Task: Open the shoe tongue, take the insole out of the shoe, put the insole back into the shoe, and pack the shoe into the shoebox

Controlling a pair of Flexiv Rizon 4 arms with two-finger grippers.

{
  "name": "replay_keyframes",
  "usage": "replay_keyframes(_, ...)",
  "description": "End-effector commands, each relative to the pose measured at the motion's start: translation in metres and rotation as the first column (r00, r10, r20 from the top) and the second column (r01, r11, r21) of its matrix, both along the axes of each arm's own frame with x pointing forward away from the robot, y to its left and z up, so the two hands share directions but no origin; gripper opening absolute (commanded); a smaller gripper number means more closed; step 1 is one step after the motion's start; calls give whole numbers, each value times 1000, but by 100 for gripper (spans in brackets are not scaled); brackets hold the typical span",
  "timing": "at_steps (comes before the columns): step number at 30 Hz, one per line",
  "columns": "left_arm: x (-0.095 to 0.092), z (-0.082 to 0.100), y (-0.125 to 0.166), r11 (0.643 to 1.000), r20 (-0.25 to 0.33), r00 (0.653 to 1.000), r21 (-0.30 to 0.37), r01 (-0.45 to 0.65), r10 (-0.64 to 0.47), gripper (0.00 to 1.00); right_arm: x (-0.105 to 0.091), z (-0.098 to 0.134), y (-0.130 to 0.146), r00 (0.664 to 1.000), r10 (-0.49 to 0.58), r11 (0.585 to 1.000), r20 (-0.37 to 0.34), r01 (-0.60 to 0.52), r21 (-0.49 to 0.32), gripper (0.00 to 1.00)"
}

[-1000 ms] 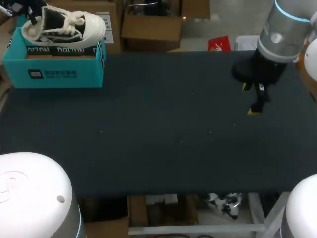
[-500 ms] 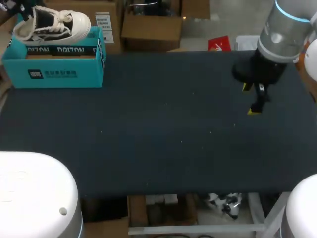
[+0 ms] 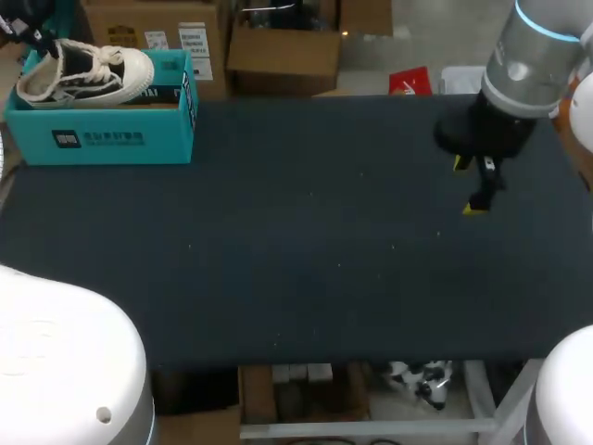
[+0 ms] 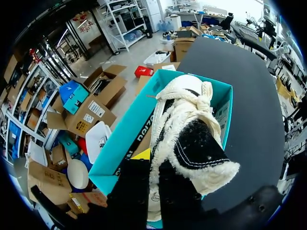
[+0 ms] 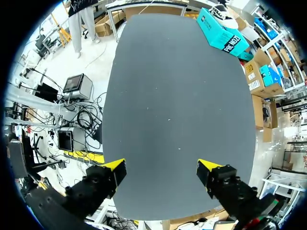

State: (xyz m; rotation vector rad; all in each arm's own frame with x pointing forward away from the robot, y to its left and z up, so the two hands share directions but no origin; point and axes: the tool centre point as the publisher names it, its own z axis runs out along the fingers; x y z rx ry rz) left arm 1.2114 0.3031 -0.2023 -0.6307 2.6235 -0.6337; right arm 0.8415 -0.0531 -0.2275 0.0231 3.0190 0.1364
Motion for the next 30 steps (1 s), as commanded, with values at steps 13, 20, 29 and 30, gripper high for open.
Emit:
replay_keyframes(13,25,-81,-4,990,-281,949,-43,133,-139,0,0,1,1,1000,-1,1000,-2,1,-4,100)
replay_keyframes(20,28,-109,-16,988,-352,925,-6,152,-144,0,0,1,1,1000,-1,1000,-2,1,-4,100)
replay_keyframes(29,39,-120,-17,996,-356,932,10,83,-74,100,0,1,1,1000,-1,1000,-2,1,-4,100)
replay_keyframes(30,40,-117,-16,998,-347,936,2,69,-64,100,0,1,1,1000,-1,1000,-2,1,-4,100)
